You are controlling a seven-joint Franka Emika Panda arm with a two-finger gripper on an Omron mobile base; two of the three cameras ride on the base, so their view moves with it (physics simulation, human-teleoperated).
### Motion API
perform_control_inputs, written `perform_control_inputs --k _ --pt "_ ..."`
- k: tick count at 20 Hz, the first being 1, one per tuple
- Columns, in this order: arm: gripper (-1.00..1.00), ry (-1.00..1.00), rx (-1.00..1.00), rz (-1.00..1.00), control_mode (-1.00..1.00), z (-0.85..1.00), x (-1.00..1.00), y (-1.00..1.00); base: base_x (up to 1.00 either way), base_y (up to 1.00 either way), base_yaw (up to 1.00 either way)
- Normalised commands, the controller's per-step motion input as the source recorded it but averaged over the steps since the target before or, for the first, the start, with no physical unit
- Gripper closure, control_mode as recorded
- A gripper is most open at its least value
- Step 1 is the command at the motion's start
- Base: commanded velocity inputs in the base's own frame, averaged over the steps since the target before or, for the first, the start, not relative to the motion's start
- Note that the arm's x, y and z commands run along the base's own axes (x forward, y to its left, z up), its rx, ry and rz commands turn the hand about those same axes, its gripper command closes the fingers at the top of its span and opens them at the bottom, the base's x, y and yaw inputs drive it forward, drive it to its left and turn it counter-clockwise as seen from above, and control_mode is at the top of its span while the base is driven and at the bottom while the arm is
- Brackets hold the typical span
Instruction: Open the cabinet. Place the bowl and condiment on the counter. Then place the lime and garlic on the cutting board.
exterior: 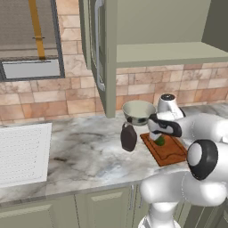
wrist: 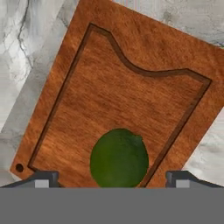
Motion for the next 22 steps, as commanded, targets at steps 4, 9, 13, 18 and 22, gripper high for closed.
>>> perform_control_inputs --k 4,9,13,18,22 --pt "-1.0 0.0 0.02 -0.05 -1.0 0.24 -0.88 -0.29 0.0 0.0 0.0" --pt "-1.0 0.0 0.1 -0.18 -1.0 0.0 -1.0 -0.56 0.0 0.0 0.0" --pt "-1.0 0.01 0.09 -0.28 -1.0 -0.01 -0.6 -0.63 0.0 0.0 0.0" --pt "-1.0 0.13 0.02 -0.35 -1.0 -0.43 -0.09 -0.27 0.0 0.0 0.0" --pt "-1.0 0.12 0.0 -0.27 -1.0 -0.52 0.03 -0.1 0.0 0.0 0.0"
